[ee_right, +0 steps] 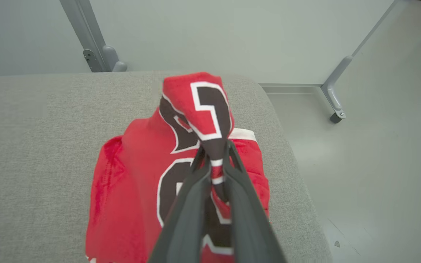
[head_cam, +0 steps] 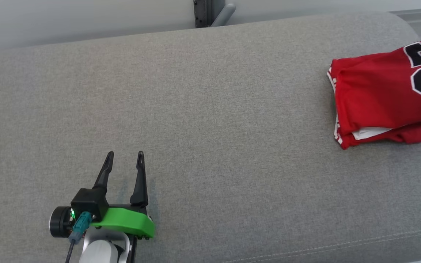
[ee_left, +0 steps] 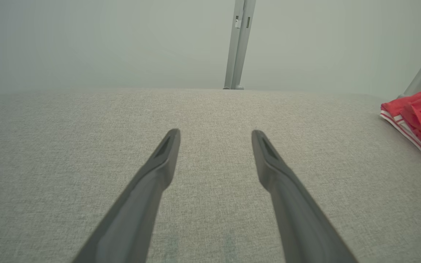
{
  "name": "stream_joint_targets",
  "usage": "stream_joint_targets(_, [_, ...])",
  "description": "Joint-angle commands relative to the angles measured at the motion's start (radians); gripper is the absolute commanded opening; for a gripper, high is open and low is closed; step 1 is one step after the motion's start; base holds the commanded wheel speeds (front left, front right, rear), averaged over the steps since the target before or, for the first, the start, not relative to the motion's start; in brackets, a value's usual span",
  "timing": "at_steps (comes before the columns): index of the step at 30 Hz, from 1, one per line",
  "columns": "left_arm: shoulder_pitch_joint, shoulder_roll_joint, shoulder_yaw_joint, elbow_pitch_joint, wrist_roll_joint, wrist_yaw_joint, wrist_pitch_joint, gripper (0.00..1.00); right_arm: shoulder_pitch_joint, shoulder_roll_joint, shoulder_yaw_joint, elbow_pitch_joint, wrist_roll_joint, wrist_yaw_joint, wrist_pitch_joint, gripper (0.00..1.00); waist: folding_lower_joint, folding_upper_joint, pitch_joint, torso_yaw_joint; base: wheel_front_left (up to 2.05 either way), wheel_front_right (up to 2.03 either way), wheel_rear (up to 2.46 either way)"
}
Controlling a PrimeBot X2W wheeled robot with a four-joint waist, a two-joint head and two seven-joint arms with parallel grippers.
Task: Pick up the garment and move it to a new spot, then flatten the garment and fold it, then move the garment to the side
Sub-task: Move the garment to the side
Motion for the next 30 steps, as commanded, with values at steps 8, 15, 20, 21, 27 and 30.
stream_joint_targets(8, [-0.05,0.006,0.003,-0.015,0.027,-0.014,0.001,1.0,-0.043,-0.091,-0.082,0.106,-0.096,-0.001,0.024,0.0,0.0,0.0,0.11,0.062,0.0,0.0,0.0])
stream_joint_targets(15, [-0.072,0.013,0.003,-0.026,0.043,-0.017,0.001,1.0,-0.056,-0.108,-0.121,0.159,-0.191,-0.001,-0.021,0.0,0.0,0.0,0.178,0.075,0.0,0.0,0.0])
stream_joint_targets(20, [-0.092,0.014,-0.002,-0.029,0.052,-0.022,0.001,1.0,-0.084,-0.104,-0.162,0.224,-0.297,-0.002,-0.066,0.0,0.0,0.0,0.213,0.084,0.0,0.0,0.0])
stream_joint_targets(21, [-0.095,0.015,-0.004,-0.028,0.053,-0.023,0.001,1.0,-0.091,-0.105,-0.176,0.236,-0.325,-0.002,-0.085,0.0,0.0,0.0,0.217,0.085,0.0,0.0,0.0])
stream_joint_targets(27, [-0.098,0.021,-0.005,-0.02,0.06,-0.019,0.001,1.0,-0.108,-0.077,-0.268,0.287,-0.48,-0.002,-0.232,1.0,0.0,0.0,0.223,0.082,0.0,0.0,0.0])
stream_joint_targets(30, [-0.095,0.021,-0.007,-0.016,0.062,-0.018,0.001,1.0,-0.111,-0.049,-0.31,0.309,-0.53,-0.002,-0.282,1.0,0.0,0.0,0.213,0.071,0.0,0.0,0.0])
